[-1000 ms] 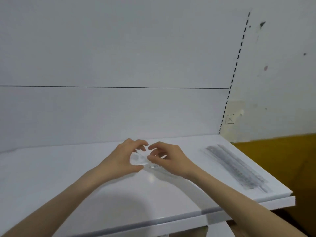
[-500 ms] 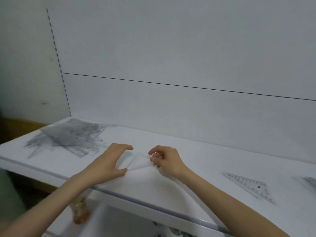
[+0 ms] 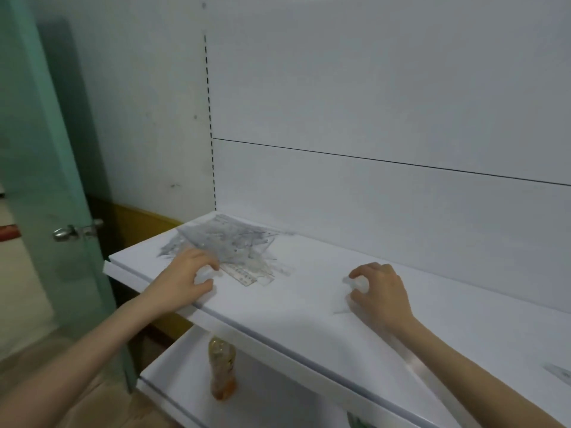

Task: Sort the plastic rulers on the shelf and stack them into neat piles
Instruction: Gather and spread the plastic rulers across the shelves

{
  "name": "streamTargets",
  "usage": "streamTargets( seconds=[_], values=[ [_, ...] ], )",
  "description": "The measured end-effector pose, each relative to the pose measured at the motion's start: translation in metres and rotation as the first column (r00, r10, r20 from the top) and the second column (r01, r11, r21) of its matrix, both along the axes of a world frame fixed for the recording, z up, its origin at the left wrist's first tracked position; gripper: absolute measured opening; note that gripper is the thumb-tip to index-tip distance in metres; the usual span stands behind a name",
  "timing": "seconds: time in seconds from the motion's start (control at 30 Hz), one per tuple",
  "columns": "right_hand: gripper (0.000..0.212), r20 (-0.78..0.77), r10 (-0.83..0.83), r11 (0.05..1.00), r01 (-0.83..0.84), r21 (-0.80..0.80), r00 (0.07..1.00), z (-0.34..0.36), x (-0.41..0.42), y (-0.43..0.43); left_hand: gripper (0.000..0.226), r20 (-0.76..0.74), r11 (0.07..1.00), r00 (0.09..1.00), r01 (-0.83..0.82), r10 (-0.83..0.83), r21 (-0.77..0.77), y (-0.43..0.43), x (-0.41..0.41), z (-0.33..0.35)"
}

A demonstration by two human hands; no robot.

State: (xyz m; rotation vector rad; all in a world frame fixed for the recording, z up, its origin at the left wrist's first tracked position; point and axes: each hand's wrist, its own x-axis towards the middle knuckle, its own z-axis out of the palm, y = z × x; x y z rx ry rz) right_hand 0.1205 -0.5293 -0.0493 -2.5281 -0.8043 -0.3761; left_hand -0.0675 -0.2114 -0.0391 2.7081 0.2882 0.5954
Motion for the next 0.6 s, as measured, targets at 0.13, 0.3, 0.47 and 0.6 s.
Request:
streamTargets(
  seconds=[0.13,0.3,0.47,0.6],
  values=[
    [0.028,0.029,0.182,0.983,-0.182,0.014,0.983,0.014,-0.012,0.073,0.020,0.044,0.996,0.995,-0.088,0.089,-0.011,0.057,0.015,0.004],
    [0.048,-0.057,0.336,0.925,-0.341,-0.166,0.940,0.019,-0.026,0.191,0.040,-0.066,0.992,0.994,-0.091,0.085,-0.089,0.125,0.041,-0.001],
    [0.055,-0.080,0.381,0.863,-0.386,-0.325,0.921,0.020,-0.025,0.262,0.045,-0.094,0.994,0.994,0.051,-0.060,-0.098,0.166,0.064,-0.004],
    [0.042,-0.069,0.265,0.925,-0.274,-0.263,0.962,0.013,-0.026,0.273,0.053,-0.166,0.971,0.961,0.202,-0.222,-0.127,0.185,0.076,-0.003]
  ],
)
